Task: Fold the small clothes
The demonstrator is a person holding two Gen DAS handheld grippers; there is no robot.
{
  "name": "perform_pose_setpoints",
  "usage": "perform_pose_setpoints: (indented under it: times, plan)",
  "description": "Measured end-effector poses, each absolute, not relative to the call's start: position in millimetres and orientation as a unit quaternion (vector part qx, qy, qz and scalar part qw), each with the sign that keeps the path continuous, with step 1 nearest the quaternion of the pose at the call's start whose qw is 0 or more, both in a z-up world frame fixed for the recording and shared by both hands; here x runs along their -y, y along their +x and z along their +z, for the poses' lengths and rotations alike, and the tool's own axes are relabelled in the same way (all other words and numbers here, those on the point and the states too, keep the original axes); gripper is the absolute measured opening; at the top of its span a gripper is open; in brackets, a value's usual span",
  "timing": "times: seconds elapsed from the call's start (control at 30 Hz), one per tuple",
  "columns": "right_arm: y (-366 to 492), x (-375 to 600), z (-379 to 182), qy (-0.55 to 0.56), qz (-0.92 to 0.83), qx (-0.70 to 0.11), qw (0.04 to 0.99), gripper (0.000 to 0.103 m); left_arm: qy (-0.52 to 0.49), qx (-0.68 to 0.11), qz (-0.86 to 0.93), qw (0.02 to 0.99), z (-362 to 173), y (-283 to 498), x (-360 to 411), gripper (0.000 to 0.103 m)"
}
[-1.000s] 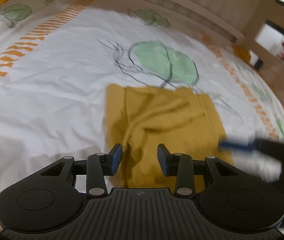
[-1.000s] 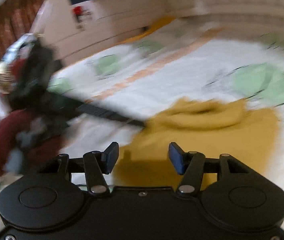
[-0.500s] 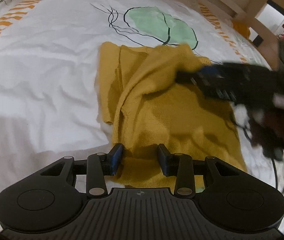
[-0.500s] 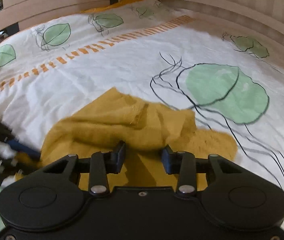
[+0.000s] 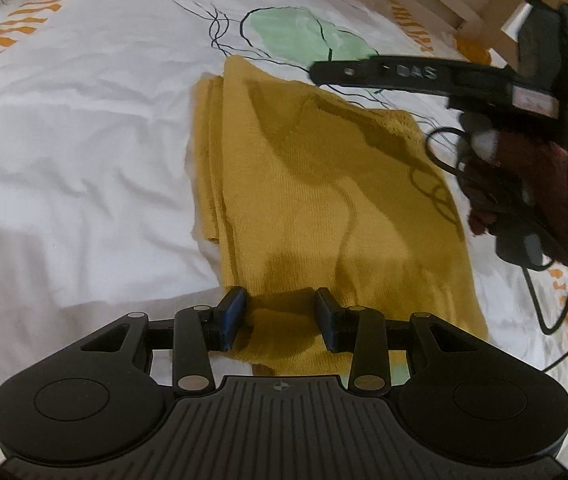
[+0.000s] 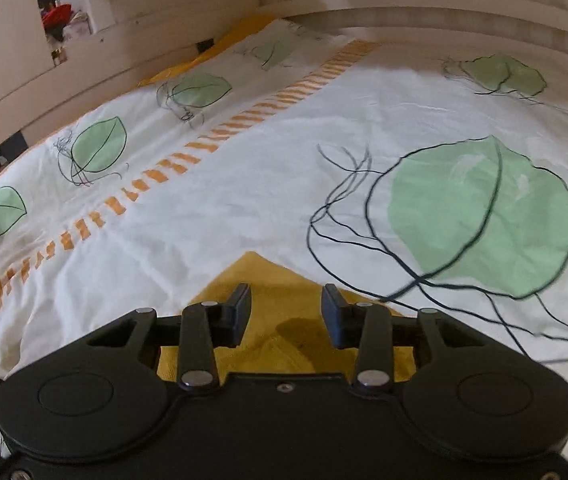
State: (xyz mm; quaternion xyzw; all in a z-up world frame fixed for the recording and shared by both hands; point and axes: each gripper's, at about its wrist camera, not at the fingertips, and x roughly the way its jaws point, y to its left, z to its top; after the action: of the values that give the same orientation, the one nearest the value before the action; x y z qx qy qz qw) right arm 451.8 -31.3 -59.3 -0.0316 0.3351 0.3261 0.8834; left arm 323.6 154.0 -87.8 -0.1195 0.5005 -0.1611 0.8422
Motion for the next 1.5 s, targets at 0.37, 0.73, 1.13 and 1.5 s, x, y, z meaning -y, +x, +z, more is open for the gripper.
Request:
perform_pose_setpoints:
  times: [0.37,0.73,1.13,1.5]
  plan:
    - [375.1,115.9,-58.7,0.008,0.249,-0.332,0.91,0.059,-0.199,-0.423,-0.154,0.87,-60.6,314.9,-194.6,0.037]
    - [259.9,96.0,-59.8,-0.112,0.285,-0.28,0.91,0.059,-0.186,-0.467,-0.136,0.853,-73.7,277.1,-184.4,0.037]
    - [230.6,21.3,-93.7,-0.348,0.328,-0.22,0.85,0.035,-0.219,-0.458,-0.141,0.85,-92.4,249.9,-192.8,0.037]
    - [234.5,45.0,-78.4,-0.314,0.314,-0.223,0.868,0.008,-0.198,-0.419,-0.127,0.877,-77.6,242.1,-190.8,0.037]
